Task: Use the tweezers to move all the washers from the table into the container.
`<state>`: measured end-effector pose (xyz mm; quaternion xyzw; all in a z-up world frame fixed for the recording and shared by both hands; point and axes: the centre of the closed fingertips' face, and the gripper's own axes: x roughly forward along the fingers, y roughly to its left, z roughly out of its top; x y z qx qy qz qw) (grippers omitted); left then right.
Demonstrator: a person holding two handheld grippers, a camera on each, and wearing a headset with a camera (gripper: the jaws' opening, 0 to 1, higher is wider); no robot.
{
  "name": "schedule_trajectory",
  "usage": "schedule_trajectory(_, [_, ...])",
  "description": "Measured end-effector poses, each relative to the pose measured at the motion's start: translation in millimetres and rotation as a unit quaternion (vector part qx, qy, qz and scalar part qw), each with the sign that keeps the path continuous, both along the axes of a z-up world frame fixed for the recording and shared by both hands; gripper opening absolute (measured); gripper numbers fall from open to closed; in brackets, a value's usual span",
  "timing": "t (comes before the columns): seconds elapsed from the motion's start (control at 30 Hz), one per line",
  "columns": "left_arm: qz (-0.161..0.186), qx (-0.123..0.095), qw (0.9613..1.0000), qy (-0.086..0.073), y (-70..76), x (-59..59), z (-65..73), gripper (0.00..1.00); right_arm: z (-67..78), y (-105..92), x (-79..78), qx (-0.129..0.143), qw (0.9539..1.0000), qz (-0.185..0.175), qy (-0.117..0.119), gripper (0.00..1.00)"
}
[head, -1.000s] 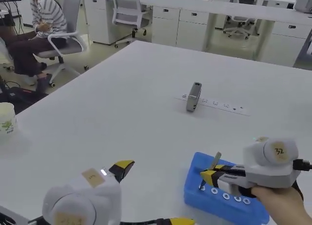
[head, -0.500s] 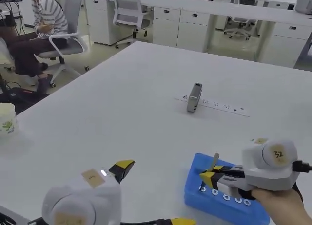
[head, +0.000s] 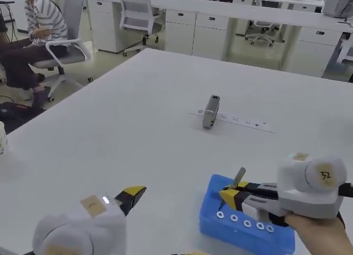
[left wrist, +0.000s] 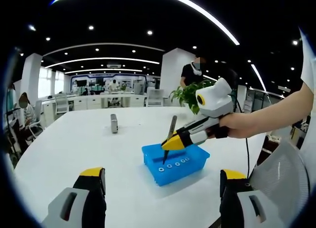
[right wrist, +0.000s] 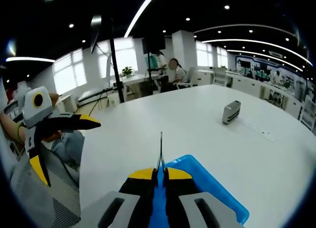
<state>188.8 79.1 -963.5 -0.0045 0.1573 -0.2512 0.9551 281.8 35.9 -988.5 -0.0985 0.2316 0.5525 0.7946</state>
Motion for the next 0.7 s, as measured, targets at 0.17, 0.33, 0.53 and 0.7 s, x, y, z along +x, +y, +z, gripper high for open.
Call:
schedule_trajectory(0.17, [-0.024, -0.006, 0.9996, 0.011, -8.7, -4.4, -2.4, 0.99, 13.4, -3.6, -8.9, 0.017, 0.9999, 0.0, -0.002, 0.04])
schedule_trajectory(0.33, [-0.045, 0.0, 0.9987, 0.023, -16.1, -8.8, -5.7, 0.99, 22.4, -9.4, -20.8, 0.032, 0.9994, 0.005, 0.007, 0.04])
schedule_trajectory(0.53, [-0.073, -0.003, 0.9964, 0.043, -25.4, -15.1, -8.8, 0.95, 24.0, -20.1, -38.2, 0.031, 0.9991, 0.024, 0.016, 0.04])
schedule_trajectory(0.7, [-0.094, 0.003, 0.994, 0.057, -31.0, -21.8, -9.7, 0.87, 19.8, -26.7, -52.2, 0.018, 0.9987, 0.044, 0.019, 0.04])
